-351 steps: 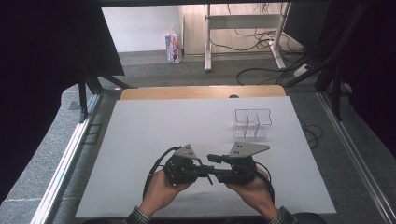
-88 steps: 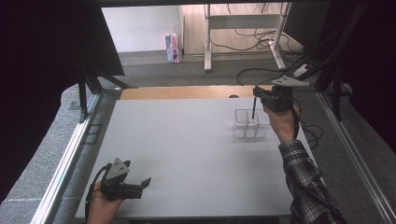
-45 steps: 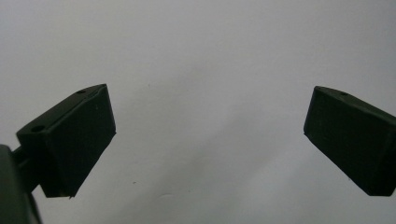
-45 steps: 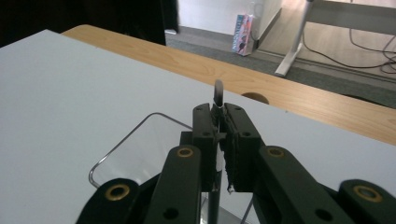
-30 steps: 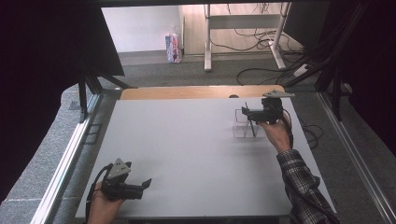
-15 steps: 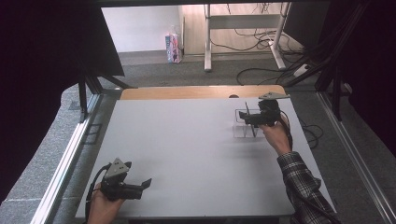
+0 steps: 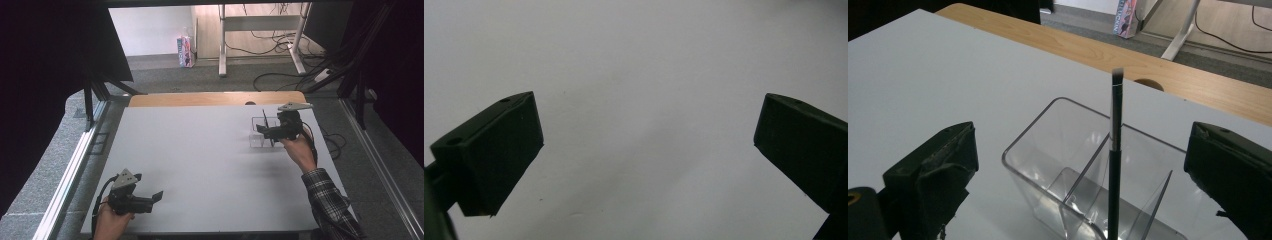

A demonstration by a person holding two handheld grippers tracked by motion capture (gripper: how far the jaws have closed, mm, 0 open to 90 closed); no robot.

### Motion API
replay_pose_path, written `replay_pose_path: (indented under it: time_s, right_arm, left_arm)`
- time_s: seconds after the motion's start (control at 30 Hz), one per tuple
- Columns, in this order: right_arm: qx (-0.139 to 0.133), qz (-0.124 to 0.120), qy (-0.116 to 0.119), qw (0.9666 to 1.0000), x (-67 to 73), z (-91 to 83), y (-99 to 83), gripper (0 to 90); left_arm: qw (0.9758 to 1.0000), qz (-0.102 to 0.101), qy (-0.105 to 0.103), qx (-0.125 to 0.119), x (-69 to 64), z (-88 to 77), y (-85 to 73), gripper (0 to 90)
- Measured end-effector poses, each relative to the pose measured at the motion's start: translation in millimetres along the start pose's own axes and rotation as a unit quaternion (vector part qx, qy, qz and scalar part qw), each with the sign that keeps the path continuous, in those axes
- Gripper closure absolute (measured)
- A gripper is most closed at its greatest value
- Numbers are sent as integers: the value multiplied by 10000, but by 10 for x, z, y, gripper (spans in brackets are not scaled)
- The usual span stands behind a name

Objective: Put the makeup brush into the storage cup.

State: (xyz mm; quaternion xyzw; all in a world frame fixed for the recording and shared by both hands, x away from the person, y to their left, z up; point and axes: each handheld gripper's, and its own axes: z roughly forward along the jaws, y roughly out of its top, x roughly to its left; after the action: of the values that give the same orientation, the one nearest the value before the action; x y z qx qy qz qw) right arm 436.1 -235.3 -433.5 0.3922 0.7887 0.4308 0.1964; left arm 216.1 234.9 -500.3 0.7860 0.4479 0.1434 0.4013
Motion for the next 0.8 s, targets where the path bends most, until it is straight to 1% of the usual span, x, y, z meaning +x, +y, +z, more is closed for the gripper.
replay_pose_path:
  time_s: [0.17, 0.23, 0.33, 0.47, 0.6, 0.8]
  right_arm:
    - [51, -24, 59, 10000, 41, -58, -36, 5]
    - [84, -36, 63, 9999, 62, -80, -54, 5]
    - [94, -57, 105, 9999, 98, -117, -80, 5]
    - [112, -60, 182, 9998, 139, -162, -108, 5]
    - [130, -87, 196, 9997, 171, -199, -140, 5]
    - [91, -100, 233, 9996, 220, -256, -200, 5]
  left_arm:
    - [10000, 10, 72, -5, 12, -10, -5, 0]
    - [9999, 28, 98, 34, 13, -6, -7, 0]
    - [9999, 46, 84, 68, 7, -1, -5, 0]
    - [9999, 94, 73, 46, 0, -4, -3, 0]
    - [9998, 168, 77, 66, -9, -2, 1, 0]
    - [9998, 178, 92, 74, -13, 0, 2, 0]
